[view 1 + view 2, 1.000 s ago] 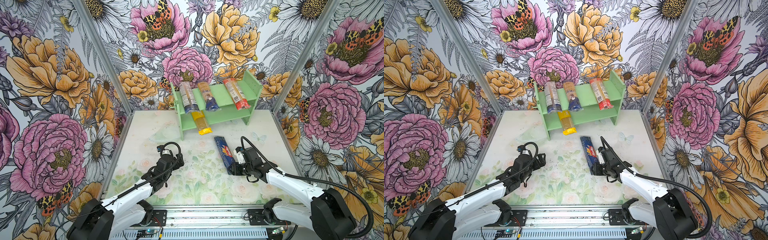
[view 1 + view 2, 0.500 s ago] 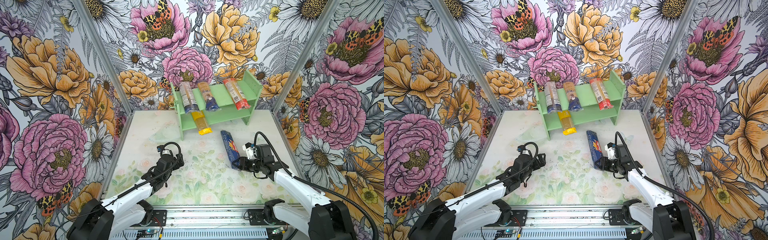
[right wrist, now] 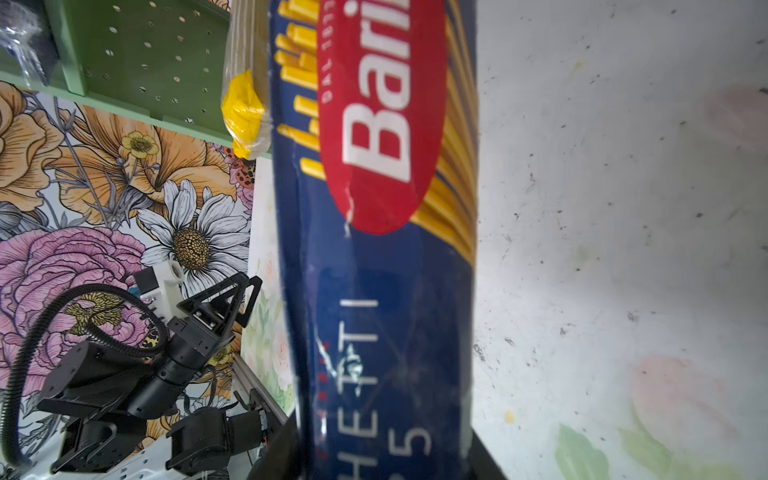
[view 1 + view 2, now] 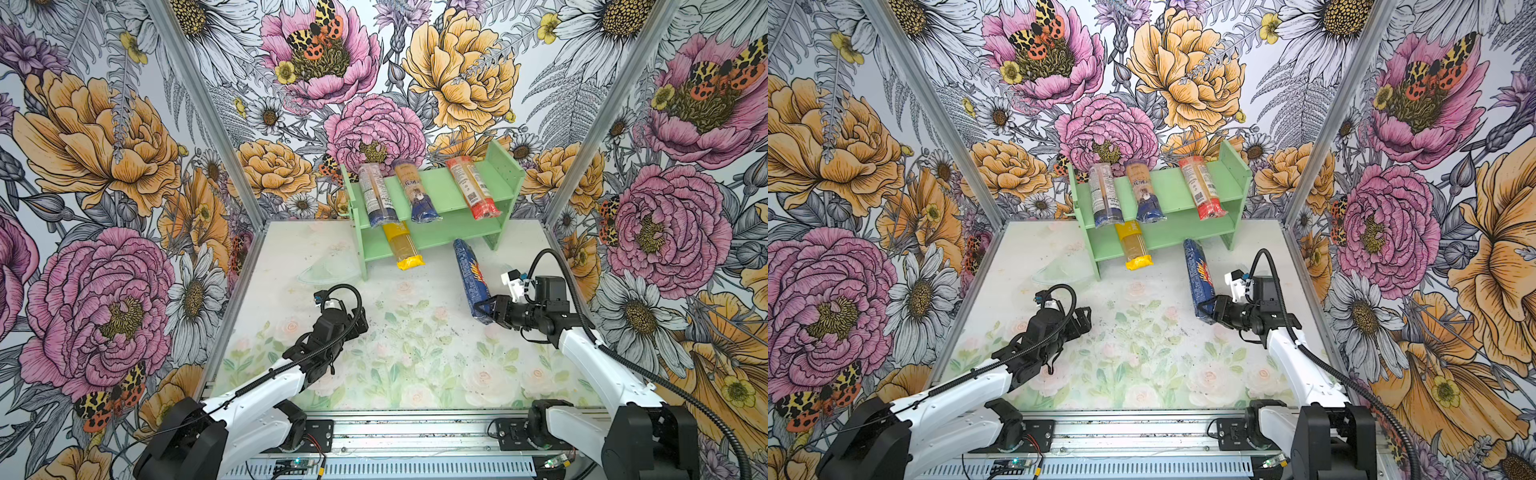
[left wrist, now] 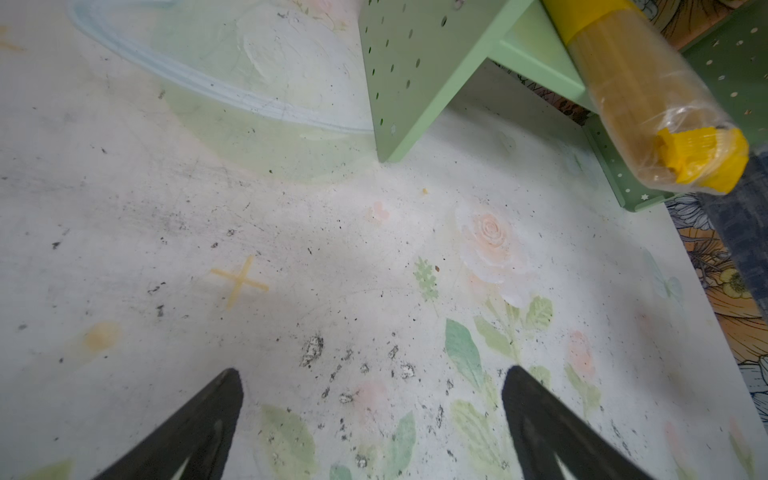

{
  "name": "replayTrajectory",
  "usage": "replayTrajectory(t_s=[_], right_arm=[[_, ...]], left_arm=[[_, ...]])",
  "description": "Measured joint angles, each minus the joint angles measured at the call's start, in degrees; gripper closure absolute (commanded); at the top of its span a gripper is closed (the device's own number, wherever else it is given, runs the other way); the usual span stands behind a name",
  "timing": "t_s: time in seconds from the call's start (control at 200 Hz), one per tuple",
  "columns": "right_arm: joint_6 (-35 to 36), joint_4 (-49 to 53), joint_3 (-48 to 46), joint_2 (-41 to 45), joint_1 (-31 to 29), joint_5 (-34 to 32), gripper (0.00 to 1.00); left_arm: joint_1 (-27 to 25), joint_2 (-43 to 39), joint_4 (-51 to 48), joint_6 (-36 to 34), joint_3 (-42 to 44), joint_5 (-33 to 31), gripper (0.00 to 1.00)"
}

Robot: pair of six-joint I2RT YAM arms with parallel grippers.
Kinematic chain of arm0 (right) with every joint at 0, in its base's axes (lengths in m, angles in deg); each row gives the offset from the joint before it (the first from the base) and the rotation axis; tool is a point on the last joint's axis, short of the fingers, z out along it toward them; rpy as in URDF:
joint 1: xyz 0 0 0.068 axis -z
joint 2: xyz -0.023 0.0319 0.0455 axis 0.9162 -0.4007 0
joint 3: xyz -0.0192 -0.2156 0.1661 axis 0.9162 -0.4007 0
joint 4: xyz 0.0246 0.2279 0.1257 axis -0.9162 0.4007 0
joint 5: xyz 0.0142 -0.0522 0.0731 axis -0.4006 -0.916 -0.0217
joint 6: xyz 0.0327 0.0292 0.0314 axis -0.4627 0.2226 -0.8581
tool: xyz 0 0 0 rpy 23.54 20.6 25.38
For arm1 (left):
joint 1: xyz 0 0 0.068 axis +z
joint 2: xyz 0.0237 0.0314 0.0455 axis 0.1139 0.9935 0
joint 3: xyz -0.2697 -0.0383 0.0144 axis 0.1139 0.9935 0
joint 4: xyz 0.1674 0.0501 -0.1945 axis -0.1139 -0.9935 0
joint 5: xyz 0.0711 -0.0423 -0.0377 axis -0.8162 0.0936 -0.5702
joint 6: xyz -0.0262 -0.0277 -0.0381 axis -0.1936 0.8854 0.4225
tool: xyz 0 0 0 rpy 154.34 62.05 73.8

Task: Place and organize the pasta boxes and bags onto the shelf
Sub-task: 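Lift the Barilla box upright with the right gripper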

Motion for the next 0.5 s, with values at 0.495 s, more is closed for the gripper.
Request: replayTrajectory(t_s=[0.495], right_arm=[[1.4, 1.3, 4.0, -0.3, 0.6, -6.5, 1.0]], left_arm=[[0.3, -0.4, 0.0, -0.2, 0.0, 0.0, 0.01]])
